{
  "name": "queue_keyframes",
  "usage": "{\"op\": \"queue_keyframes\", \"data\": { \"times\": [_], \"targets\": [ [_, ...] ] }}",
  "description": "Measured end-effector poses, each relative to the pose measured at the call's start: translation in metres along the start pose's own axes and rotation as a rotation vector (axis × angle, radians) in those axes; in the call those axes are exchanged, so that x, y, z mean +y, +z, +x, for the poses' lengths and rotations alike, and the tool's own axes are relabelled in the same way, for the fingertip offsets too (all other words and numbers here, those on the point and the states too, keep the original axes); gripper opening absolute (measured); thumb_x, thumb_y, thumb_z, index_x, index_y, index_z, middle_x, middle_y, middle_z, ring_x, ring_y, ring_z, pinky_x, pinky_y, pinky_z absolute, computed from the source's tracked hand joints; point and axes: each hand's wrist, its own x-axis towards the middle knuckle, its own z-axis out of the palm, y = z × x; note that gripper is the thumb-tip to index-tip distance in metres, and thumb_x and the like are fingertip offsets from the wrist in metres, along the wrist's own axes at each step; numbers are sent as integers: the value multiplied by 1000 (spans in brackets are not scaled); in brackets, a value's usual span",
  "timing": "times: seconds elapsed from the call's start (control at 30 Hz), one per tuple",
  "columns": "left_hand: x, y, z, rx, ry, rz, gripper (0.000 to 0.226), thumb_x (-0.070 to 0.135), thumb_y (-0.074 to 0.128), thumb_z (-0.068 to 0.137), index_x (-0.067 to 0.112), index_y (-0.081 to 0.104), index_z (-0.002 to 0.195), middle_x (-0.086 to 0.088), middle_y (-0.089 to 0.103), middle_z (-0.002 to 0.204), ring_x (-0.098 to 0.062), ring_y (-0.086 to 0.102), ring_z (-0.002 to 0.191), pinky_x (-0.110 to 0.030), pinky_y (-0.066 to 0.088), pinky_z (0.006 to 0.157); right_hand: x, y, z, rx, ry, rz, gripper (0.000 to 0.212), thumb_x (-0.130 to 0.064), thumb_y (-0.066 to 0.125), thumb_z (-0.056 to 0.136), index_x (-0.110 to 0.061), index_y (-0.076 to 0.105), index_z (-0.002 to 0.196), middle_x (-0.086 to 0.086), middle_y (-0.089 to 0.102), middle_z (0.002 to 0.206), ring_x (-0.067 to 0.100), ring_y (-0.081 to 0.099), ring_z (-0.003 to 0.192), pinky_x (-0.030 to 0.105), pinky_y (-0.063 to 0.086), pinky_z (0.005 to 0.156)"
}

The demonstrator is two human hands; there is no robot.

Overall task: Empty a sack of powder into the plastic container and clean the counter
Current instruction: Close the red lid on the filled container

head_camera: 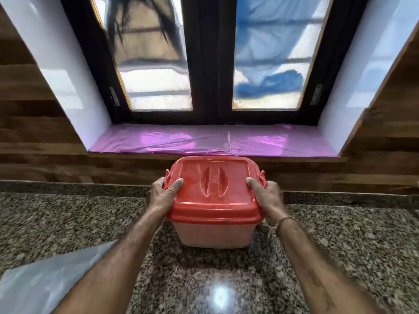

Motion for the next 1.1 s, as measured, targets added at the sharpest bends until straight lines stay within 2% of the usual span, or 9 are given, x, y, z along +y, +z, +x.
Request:
{"op": "queue_keyframes", "data": {
  "times": [0.17,0.33,0.5,0.57,0.63,0.77,0.9,0.97,1.1],
  "targets": [
    [-13,2,16,-7,19,20,45,57,76,84,25,70,115,-1,78,103,-22,76,92,-47,64,84,11,10,10,48,-33,56,45,-54,74,81,-9,76,86,7,76,82,26,73,76,28,47,57],
    [-10,2,9,13,77,111,61,63,67,89,21,61,134,1,71,114,-22,70,102,-29,54,75,2,8,-4,46,-25,101,41,-49,74,86,-9,74,91,7,74,85,21,69,72,26,45,54],
    [-43,-26,-20,-54,-2,70,92,74,47,93,19,23,164,-15,45,159,-33,50,140,-53,45,111,21,19,-47,171,-9,277,69,-67,45,97,-10,60,134,11,72,115,24,70,93,32,55,69],
    [-74,-56,-38,-46,2,160,90,72,47,94,19,25,163,-14,43,160,-33,48,142,-51,44,113,38,37,-82,314,24,402,71,-68,33,100,-14,57,138,11,67,129,30,65,115,45,56,93],
    [-118,-95,-50,-5,-7,294,99,85,47,84,20,34,159,-14,47,157,-34,49,140,-49,44,112,58,68,-125,353,43,509,71,-74,36,95,-19,60,132,9,64,134,27,61,120,44,53,97],
    [-205,-192,-67,9,-164,535,97,77,55,86,19,30,160,-16,38,161,-39,35,146,-54,36,113,116,165,-209,20,102,140,59,-81,44,84,-24,58,86,4,63,95,20,60,87,47,55,72],
    [-277,-285,-73,85,-322,713,107,78,60,82,24,18,163,-18,20,168,-38,17,154,-56,23,120,109,266,-279,-489,116,-167,51,-57,71,85,-23,61,121,2,65,114,18,65,100,40,58,86],
    [-313,-325,-74,104,-442,702,119,87,59,74,30,6,164,-18,4,171,-37,2,158,-59,12,124,100,304,-301,-524,39,-393,71,-60,74,76,-17,55,130,4,62,124,23,63,112,42,55,96],
    [-362,-364,-77,100,-544,658,134,95,59,62,38,-9,163,-13,-7,173,-35,-7,159,-61,8,126,97,337,-318,-462,101,-576,63,-41,79,78,-11,54,128,7,63,122,30,65,110,37,54,87]
  ]
}}
